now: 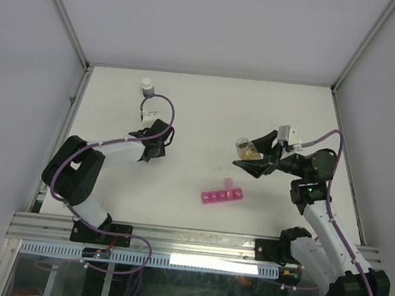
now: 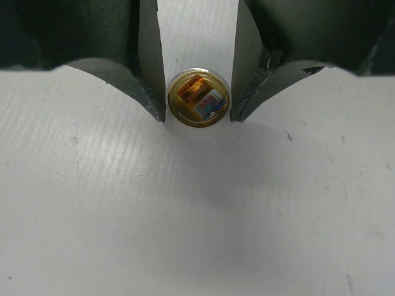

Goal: Sort the pills into containers

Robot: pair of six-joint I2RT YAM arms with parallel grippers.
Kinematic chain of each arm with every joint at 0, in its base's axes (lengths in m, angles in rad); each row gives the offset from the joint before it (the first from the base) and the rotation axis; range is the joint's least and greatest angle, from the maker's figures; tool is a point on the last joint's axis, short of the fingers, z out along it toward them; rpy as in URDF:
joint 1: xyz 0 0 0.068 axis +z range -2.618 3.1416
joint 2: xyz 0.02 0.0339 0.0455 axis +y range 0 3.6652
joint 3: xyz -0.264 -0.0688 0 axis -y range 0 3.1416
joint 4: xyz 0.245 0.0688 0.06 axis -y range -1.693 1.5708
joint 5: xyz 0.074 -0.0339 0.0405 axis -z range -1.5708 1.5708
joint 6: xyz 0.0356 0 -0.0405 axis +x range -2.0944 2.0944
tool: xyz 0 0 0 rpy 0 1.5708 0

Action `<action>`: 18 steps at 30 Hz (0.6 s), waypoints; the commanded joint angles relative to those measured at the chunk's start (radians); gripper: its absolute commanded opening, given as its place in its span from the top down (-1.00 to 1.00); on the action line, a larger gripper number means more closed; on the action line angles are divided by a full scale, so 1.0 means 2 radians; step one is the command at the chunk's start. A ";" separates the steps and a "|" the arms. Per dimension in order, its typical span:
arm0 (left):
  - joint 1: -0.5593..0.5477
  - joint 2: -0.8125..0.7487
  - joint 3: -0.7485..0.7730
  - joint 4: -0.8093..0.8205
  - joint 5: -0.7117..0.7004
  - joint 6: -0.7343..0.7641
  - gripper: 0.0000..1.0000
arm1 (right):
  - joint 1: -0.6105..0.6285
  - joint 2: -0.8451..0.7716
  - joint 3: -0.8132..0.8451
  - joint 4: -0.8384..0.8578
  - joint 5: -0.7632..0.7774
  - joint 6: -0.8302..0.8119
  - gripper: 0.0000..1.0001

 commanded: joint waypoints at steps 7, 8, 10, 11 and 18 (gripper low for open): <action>-0.031 -0.192 -0.020 0.136 0.312 0.023 0.63 | -0.013 0.004 0.104 -0.330 -0.099 -0.265 1.00; -0.035 -0.208 -0.031 0.173 0.365 0.014 0.62 | -0.014 0.005 0.112 -0.357 -0.101 -0.282 1.00; -0.046 -0.231 -0.048 0.252 0.443 -0.011 0.61 | -0.015 0.010 0.125 -0.401 -0.093 -0.307 1.00; -0.052 -0.239 -0.053 0.286 0.471 -0.024 0.61 | -0.015 0.012 0.131 -0.421 -0.084 -0.316 1.00; -0.098 -0.244 -0.052 0.436 0.527 -0.085 0.59 | -0.015 0.022 0.165 -0.512 -0.057 -0.379 1.00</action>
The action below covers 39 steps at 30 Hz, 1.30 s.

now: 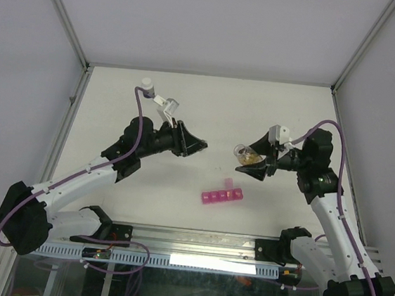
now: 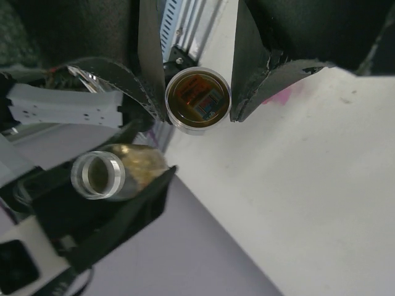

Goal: Sort the pills into containers

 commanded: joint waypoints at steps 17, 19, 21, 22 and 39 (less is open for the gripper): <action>-0.046 0.054 0.036 0.162 0.050 -0.051 0.56 | 0.048 0.028 0.038 -0.099 0.057 -0.094 1.00; -0.047 0.058 0.038 0.162 0.048 -0.051 0.56 | 0.055 0.030 0.038 -0.100 0.061 -0.096 1.00; -0.049 0.064 0.041 0.162 0.048 -0.052 0.56 | 0.061 0.032 0.039 -0.099 0.066 -0.096 1.00; -0.050 0.066 0.042 0.162 0.048 -0.052 0.56 | 0.064 0.033 0.039 -0.099 0.069 -0.097 1.00; -0.064 0.086 0.050 0.139 0.048 -0.042 0.56 | 0.071 0.038 0.042 -0.092 0.094 -0.082 1.00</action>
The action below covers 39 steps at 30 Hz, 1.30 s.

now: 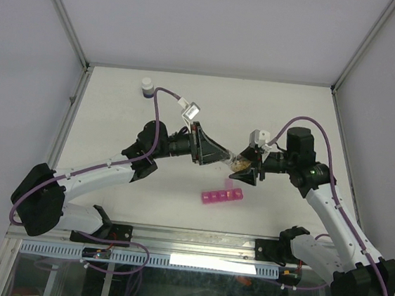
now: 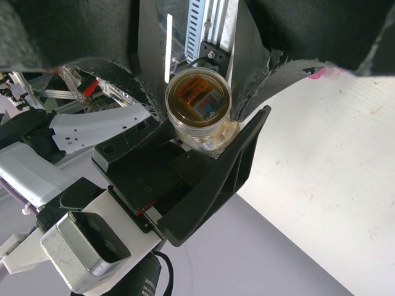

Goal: Sort the pills into containers

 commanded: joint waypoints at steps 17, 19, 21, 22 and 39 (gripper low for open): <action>-0.048 0.007 0.091 -0.173 -0.115 0.104 0.58 | 0.012 0.023 0.040 0.018 0.079 0.028 1.00; -0.052 0.012 0.102 -0.192 -0.123 0.111 0.59 | 0.013 0.024 0.040 0.018 0.079 0.029 1.00; -0.056 0.017 0.110 -0.203 -0.124 0.117 0.60 | 0.013 0.023 0.040 0.018 0.076 0.030 1.00; -0.056 0.018 0.111 -0.206 -0.123 0.119 0.61 | 0.013 0.023 0.040 0.019 0.074 0.031 1.00; -0.056 0.052 0.104 -0.203 0.109 0.369 0.58 | -0.001 0.005 0.025 0.040 -0.039 0.047 1.00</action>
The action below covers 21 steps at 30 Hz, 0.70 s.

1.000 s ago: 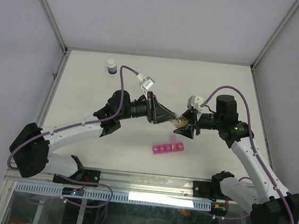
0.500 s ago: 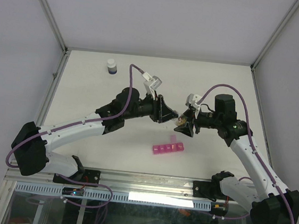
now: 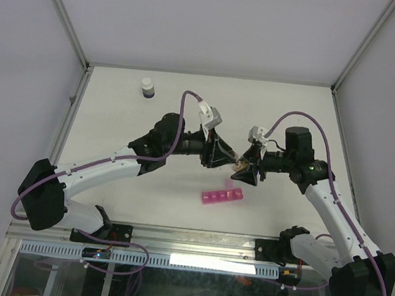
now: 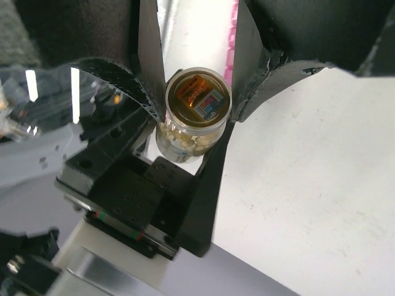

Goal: Sort the pills into containers

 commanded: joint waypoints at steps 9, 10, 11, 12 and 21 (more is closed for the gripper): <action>-0.014 0.010 0.002 -0.004 0.159 0.286 -0.29 | 0.003 -0.015 0.015 0.070 -0.078 0.004 1.00; -0.012 0.005 0.002 0.009 0.153 0.280 -0.38 | 0.002 -0.015 0.015 0.069 -0.079 0.004 1.00; -0.009 0.003 0.003 0.021 0.148 0.272 -0.48 | 0.002 -0.015 0.015 0.068 -0.079 0.002 1.00; -0.005 0.001 0.004 0.030 0.145 0.265 -0.51 | 0.002 -0.015 0.015 0.066 -0.079 0.000 1.00; 0.011 -0.030 -0.013 0.070 0.111 0.219 -0.96 | 0.002 -0.017 0.017 0.062 -0.082 -0.005 1.00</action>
